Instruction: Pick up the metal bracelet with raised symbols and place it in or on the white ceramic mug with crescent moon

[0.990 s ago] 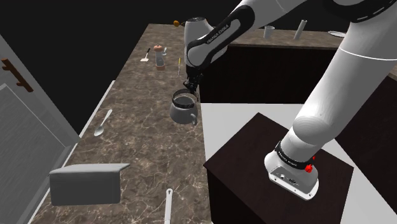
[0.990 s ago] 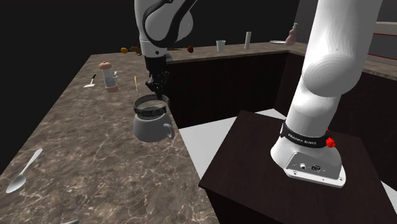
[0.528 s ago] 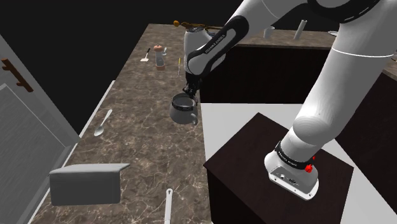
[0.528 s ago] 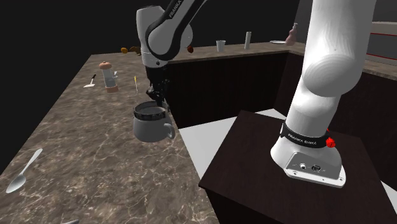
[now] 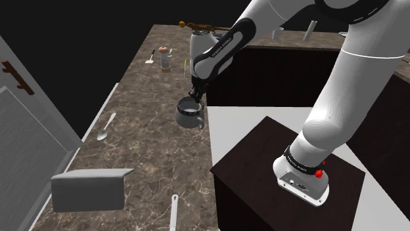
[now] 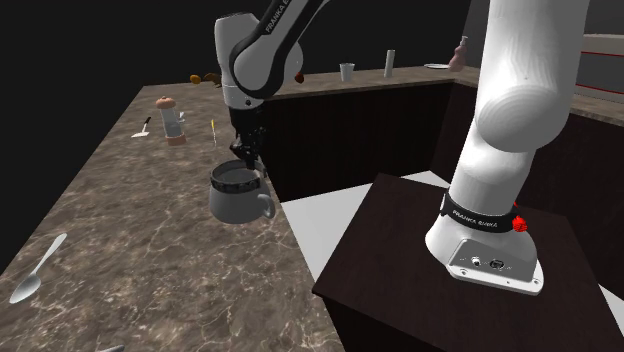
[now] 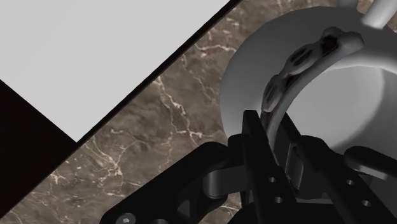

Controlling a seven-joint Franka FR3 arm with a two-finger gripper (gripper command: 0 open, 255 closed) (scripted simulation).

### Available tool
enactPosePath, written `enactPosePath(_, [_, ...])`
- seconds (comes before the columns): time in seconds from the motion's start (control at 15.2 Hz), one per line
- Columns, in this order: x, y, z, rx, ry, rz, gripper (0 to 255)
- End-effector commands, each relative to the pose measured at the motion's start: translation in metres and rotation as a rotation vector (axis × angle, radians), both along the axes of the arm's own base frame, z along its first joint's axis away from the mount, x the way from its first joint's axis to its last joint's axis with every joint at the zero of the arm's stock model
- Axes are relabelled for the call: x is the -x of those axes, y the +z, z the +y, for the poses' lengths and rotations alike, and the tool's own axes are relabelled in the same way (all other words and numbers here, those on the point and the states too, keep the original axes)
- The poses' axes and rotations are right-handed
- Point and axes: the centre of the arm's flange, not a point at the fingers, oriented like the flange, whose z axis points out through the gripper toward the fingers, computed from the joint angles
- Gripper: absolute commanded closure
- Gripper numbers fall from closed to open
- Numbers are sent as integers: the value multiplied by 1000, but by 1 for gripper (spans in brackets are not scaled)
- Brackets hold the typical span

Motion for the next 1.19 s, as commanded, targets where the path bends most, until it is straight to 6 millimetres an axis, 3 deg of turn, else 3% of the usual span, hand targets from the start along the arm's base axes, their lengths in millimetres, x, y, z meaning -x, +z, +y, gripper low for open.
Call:
enactPosePath(0.0, [2,-5,-2,1,-4,11,0])
enactPosePath(0.33, [2,-5,-2,1,-4,12,0])
enactPosePath(0.59, [3,45,-1,1,-4,12,0])
enactPosePath(1.12, [3,45,-1,1,-4,12,0])
